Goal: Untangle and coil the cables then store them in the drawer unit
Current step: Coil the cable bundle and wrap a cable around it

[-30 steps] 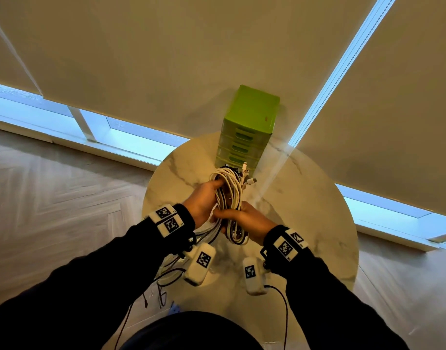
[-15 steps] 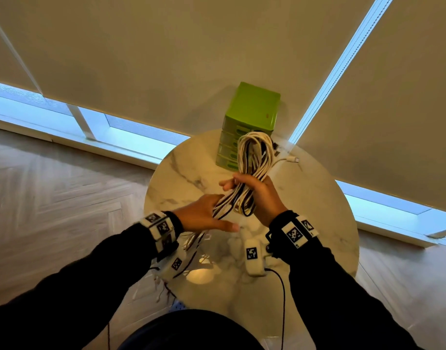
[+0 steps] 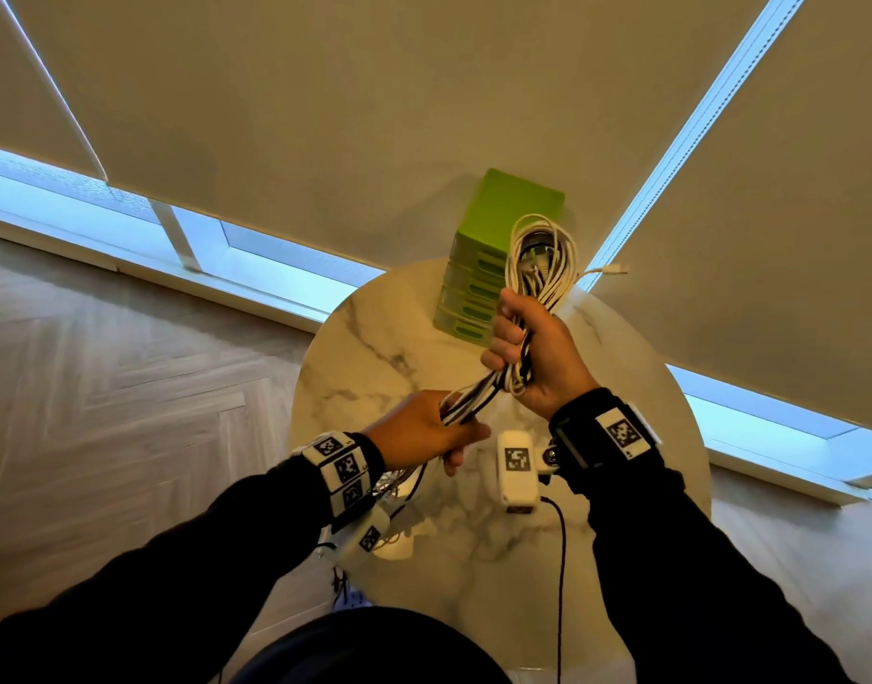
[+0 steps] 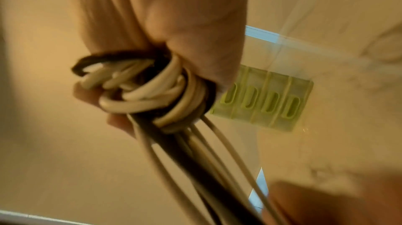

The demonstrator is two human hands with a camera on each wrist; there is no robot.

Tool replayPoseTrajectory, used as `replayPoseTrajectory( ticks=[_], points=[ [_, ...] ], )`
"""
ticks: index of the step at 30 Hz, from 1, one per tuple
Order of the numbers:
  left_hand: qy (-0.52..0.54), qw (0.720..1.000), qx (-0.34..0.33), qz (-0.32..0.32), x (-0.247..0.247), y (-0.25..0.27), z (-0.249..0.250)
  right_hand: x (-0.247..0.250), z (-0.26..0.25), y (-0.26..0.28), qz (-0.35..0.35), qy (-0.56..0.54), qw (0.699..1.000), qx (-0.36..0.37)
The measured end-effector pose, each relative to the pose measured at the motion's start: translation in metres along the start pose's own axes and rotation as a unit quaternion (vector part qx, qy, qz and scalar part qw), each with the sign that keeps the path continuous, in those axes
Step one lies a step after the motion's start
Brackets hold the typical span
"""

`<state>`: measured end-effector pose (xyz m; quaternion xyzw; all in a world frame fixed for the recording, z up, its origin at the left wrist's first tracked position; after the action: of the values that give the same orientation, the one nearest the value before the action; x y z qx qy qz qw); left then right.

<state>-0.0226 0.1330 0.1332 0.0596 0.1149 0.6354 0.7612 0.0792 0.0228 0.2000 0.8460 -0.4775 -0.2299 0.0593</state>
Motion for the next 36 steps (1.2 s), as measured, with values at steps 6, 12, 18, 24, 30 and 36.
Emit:
replayPoseTrajectory(
  ticks=[6, 12, 18, 24, 30, 36],
  points=[
    [-0.186, 0.976, 0.092, -0.069, 0.018, 0.005, -0.037, 0.016, -0.007, 0.009, 0.027, 0.338, 0.941, 0.005],
    [-0.293, 0.955, 0.036, 0.010, 0.040, 0.006, -0.022, 0.037, 0.006, 0.014, 0.015, 0.506, 0.862, -0.011],
    [-0.321, 0.946, -0.024, 0.043, 0.046, 0.003, 0.014, 0.032, 0.038, 0.014, -0.070, 0.608, 0.790, -0.033],
    [-0.294, 0.943, -0.142, 0.072, 0.036, 0.001, 0.039, 0.016, 0.062, 0.015, -0.114, 0.573, 0.811, -0.033],
    [-0.220, 0.954, -0.146, 0.143, 0.054, 0.005, 0.017, 0.025, 0.047, 0.023, -0.049, 0.511, 0.857, -0.055],
    [-0.229, 0.954, -0.119, 0.155, 0.052, 0.001, -0.014, 0.031, 0.040, 0.023, -0.044, 0.399, 0.914, -0.055]
  ],
)
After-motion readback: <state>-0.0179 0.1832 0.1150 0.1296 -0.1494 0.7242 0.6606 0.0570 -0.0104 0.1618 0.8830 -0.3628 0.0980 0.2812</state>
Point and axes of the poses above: each hand's wrist, its own y-axis away from the middle knuckle, its own x-axis out of the back of the hand, z = x × y, the point moved 2 cm from there along -y, towards the middle knuckle, and after that the axes turned 14 degrees about y, right-handed, at the moved point
